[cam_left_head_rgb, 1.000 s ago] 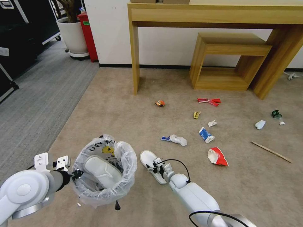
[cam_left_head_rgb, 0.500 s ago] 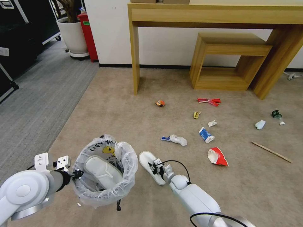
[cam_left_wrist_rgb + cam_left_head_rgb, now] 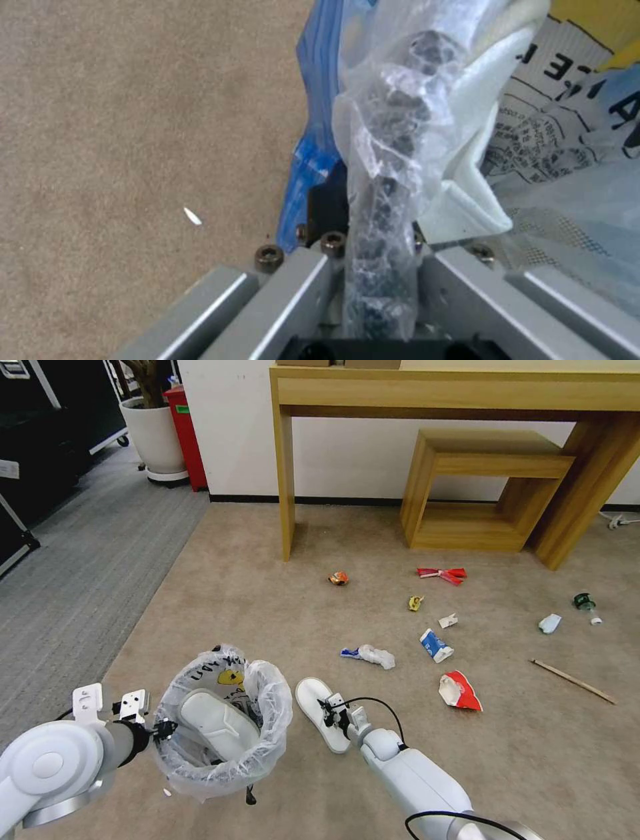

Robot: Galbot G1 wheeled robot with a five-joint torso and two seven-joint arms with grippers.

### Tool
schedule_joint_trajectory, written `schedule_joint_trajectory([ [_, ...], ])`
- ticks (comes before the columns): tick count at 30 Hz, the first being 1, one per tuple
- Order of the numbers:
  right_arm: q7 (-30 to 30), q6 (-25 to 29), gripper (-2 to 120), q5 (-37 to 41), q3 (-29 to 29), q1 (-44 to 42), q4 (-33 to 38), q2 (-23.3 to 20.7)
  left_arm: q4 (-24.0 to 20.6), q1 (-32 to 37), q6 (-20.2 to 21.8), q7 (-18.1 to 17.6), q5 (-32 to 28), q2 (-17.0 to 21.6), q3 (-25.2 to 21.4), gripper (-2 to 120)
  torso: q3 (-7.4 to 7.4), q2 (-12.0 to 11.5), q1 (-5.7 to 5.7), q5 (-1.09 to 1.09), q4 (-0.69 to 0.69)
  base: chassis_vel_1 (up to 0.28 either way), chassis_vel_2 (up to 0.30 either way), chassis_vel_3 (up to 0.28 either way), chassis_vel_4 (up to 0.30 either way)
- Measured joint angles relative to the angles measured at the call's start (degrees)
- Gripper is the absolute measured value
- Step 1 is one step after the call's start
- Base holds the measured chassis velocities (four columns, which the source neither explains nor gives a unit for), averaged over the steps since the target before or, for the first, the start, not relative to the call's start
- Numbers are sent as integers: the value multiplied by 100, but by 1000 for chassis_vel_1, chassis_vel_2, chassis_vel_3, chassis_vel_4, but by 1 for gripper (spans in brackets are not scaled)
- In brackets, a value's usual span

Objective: Pick up the trash bin and place the garbage on the floor into it.

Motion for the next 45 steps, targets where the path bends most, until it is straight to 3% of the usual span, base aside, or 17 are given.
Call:
schedule_joint_trajectory([
  [5, -52, 112, 0, 428, 253, -167, 922, -267, -14, -13, -8, -10, -44, 33, -13, 0, 0, 0, 0, 0, -1, 0, 0, 0, 0],
  [7, -523, 716, 0, 661, 528, -110, 1547, -426, -15, -13, -19, -16, -64, 52, -14, 0, 0, 0, 0, 0, -1, 0, 0, 0, 0],
  [10, -986, 1053, 0, 998, 612, 23, 2154, -595, -11, -11, -23, -22, -80, 75, -15, 0, 0, 0, 0, -1, 0, 0, 0, 0, 0],
  [15, -1420, 1159, 0, 1909, 363, 359, 3095, -755, 12, -18, -30, -44, -155, 113, -38, 0, 0, 1, 0, -1, 0, 0, 0, 0, 0],
  [27, -1570, 801, 0, 3467, -561, 814, 3715, -402, 51, -27, -42, -105, -244, 181, -1, 0, 0, 1, 0, -2, 0, 0, 0, 0, 0],
  [38, -1578, 648, 0, 3644, -1287, 870, 4046, -329, 63, -7, -52, -126, -239, 132, -11, 0, 0, 0, 0, -2, 0, 0, 0, 0, 0],
  [45, -1525, 784, 0, 3305, -1962, 881, 3544, -66, 43, -11, -70, -165, -241, 90, -37, 0, 0, 1, 0, -1, 0, 0, 0, 0, 0],
])
